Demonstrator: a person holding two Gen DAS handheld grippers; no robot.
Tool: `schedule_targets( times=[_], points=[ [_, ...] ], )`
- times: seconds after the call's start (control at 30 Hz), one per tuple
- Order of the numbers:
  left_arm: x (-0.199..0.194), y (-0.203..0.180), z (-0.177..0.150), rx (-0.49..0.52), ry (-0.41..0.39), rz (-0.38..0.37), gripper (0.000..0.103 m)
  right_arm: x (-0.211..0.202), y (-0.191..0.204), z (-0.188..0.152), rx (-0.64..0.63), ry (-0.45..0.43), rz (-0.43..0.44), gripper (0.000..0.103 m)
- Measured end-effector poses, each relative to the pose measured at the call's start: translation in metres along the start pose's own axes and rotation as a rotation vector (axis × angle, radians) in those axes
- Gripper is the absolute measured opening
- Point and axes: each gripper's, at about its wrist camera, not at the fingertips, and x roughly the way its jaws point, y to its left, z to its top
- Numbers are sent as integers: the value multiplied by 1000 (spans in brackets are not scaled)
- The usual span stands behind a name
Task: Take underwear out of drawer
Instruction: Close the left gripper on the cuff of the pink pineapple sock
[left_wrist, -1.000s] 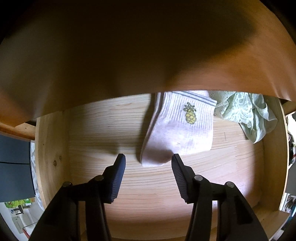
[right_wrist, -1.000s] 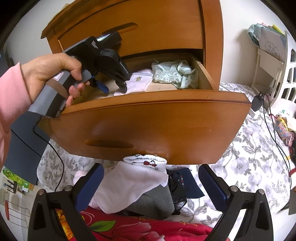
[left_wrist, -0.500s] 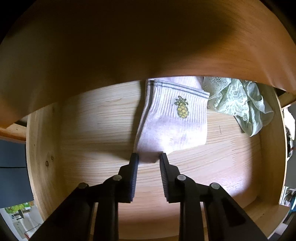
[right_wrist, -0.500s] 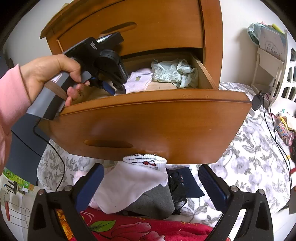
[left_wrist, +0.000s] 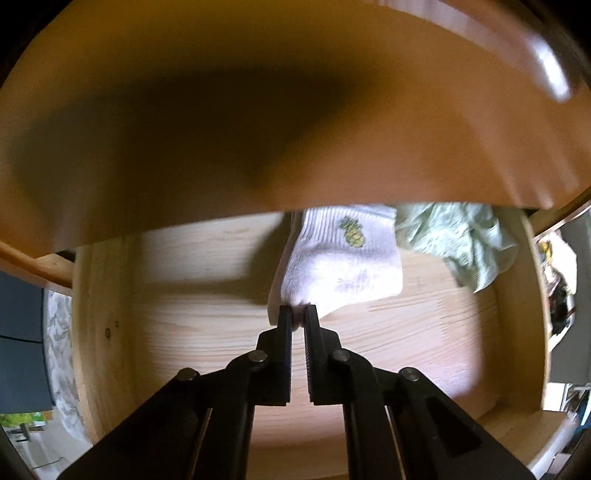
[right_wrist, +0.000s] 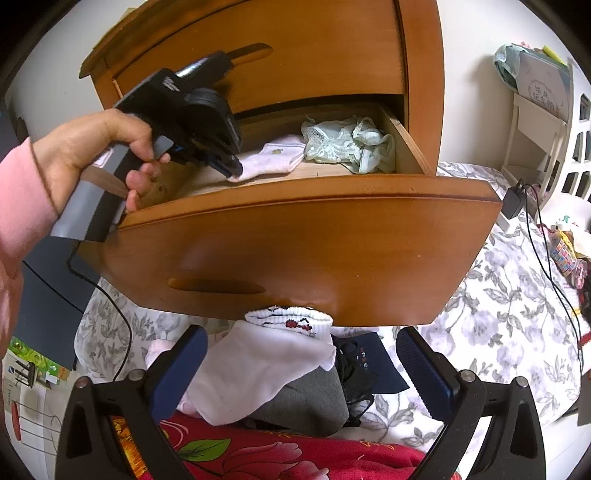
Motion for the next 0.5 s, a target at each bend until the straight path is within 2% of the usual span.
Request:
schedule_targets(
  times=[0.23, 0.3, 0.4, 0.5],
  points=[
    [-59, 21, -17, -31, -129, -70, 5, -2, 0, 0, 5, -10, -14, 103],
    [-76, 28, -25, -37, -163, -84, 0, -3, 1, 0, 4, -11, -20, 103],
    [-98, 36, -37, -48, -212, -111, 0, -3, 1, 0, 2, -14, -27, 103],
    [-103, 41, -37, -28, -221, -99, 0, -3, 1, -1, 2, -11, -36, 103]
  ],
)
